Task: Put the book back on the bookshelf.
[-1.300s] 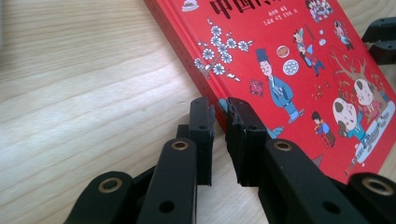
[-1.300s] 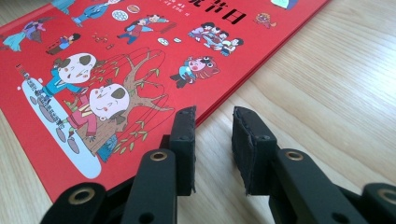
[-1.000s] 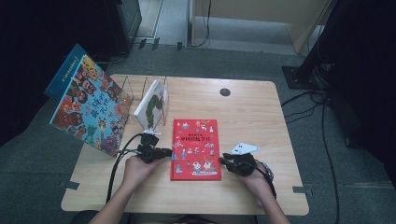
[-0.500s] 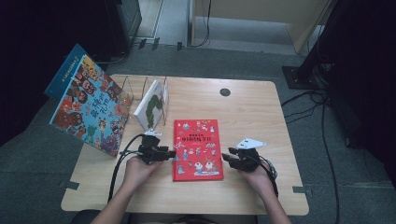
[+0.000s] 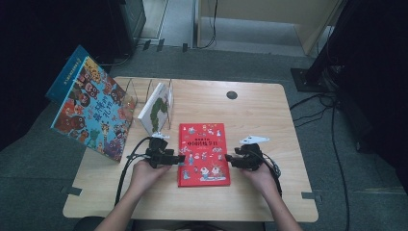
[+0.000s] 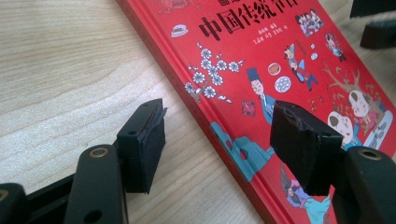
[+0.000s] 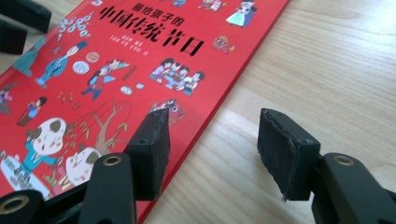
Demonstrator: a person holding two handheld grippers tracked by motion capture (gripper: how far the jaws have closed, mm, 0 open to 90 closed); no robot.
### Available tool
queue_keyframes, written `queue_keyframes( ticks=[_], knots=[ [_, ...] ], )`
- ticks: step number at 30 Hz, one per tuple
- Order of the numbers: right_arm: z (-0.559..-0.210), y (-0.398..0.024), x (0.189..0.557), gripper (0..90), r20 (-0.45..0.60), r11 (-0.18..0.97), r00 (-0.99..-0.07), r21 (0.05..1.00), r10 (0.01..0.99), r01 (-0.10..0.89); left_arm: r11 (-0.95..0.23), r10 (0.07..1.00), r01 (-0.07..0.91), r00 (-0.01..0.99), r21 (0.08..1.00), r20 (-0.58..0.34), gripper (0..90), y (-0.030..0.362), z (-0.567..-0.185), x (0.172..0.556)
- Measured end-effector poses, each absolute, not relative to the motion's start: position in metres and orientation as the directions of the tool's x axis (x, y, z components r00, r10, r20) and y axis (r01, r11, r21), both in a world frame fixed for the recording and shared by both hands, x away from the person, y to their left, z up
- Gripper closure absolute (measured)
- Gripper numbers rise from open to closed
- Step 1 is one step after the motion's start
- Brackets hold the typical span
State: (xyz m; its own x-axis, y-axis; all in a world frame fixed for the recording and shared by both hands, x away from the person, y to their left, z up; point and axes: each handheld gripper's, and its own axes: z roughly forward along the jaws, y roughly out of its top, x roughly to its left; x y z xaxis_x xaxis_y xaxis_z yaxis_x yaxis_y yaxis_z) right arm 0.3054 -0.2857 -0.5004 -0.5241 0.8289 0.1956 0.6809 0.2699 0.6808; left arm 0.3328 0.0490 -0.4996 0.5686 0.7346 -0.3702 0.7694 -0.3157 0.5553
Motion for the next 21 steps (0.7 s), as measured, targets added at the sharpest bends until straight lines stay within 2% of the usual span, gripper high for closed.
queue_keyframes(
  ticks=[13,21],
  knots=[
    [-0.488,-0.282,0.333,48.1,0.23,0.243,-0.422,0.546,0.877,0.802,-0.378,0.723,0.731,0.617,0.568,-0.312,36.0,0.048,-0.499,0.33],
    [-0.488,-0.285,0.341,49.9,0.28,0.189,-0.344,0.46,0.896,0.867,-0.375,0.726,0.743,0.608,0.555,-0.323,37.2,0.048,-0.498,0.33]
  ],
)
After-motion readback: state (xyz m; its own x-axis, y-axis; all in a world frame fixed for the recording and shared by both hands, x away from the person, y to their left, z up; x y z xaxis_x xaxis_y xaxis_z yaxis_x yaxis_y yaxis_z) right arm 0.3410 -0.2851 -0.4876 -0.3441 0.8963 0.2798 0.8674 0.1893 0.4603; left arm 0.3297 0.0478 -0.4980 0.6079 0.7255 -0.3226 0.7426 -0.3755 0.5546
